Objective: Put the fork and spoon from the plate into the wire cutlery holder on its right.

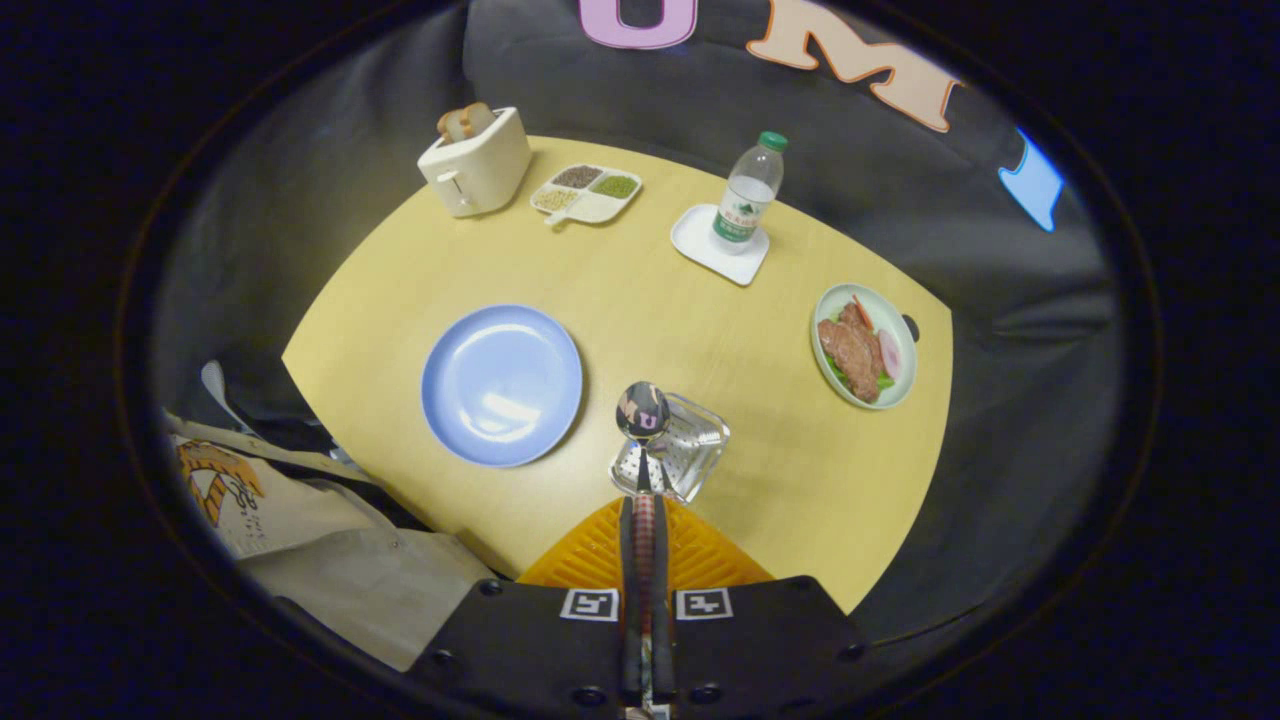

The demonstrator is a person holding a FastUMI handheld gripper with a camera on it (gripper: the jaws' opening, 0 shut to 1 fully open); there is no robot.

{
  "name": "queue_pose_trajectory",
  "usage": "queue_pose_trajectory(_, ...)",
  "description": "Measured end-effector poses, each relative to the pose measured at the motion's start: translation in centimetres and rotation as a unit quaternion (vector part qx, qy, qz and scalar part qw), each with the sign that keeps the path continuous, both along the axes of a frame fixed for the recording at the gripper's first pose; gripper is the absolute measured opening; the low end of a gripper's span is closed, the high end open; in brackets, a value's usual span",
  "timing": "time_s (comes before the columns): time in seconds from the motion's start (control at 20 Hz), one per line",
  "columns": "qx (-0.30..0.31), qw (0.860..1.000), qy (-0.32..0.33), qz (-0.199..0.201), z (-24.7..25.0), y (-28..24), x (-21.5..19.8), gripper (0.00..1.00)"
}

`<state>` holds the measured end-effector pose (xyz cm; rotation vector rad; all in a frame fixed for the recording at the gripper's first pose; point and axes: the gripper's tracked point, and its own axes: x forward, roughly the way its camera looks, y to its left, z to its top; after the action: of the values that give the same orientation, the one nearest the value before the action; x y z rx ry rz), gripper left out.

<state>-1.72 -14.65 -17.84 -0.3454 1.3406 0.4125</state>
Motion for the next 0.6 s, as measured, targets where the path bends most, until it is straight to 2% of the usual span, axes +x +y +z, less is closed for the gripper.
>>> queue_pose_trajectory(0.3, -0.026, 0.998, 0.045, 0.028, -2.9, -2.2, 0.2, 0.07)
queue_pose_trajectory(0.6, -0.033, 0.994, 0.090, 0.050, -6.2, -1.9, 0.8, 0.07)
